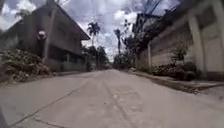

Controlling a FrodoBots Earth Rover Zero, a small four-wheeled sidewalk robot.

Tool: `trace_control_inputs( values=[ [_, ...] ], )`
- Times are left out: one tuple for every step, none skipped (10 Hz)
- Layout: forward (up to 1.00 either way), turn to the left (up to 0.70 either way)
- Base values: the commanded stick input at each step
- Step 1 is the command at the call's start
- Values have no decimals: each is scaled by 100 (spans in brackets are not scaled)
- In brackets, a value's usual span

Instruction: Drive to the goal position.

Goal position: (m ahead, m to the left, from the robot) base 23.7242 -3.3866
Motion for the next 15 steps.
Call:
trace_control_inputs(
  values=[
    [50,-50],
    [50,-50],
    [50,-50],
    [50,-50],
    [50,-38],
    [50,-19],
    [50,0],
    [50,-8],
    [50,-29],
    [50,-50],
    [50,-50],
    [50,-41],
    [50,-25],
    [50,-10],
    [50,-11]
  ],
)
